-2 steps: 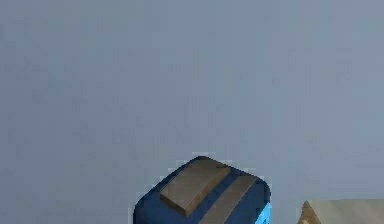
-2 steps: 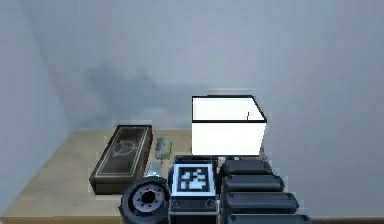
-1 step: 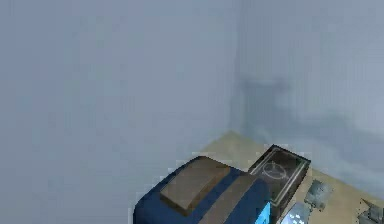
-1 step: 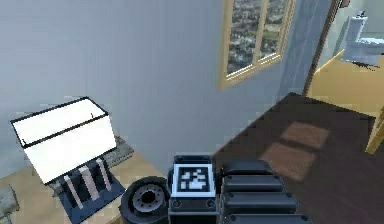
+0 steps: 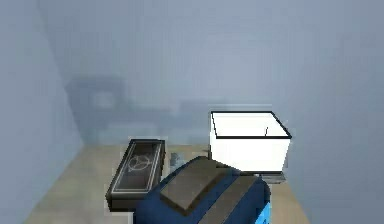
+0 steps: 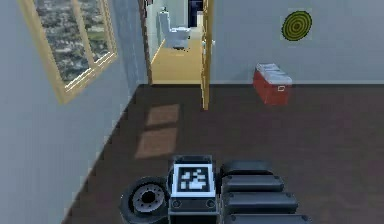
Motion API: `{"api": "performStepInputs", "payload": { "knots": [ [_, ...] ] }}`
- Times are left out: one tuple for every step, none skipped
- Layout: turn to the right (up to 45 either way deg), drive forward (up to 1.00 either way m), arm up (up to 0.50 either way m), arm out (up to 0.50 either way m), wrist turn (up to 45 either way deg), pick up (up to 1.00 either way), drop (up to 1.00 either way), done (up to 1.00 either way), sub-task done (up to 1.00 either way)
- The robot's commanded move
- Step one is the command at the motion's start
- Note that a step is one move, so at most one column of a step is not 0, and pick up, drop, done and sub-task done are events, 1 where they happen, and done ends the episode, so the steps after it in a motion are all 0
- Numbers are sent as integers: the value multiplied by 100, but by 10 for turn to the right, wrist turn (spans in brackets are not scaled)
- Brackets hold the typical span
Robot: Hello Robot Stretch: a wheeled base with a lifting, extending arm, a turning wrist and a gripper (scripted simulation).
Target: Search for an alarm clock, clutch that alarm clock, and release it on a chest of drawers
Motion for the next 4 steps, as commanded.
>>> {"api": "performStepInputs", "payload": {
  "knots": [
    [450,0,0,0,0,0,0,0,0],
    [90,0,0,0,0,0,0,0,0],
    [0,15,0,0,0,0,0,0,0],
    [-450,0,0,0,0,0,0,0,0]
  ]
}}
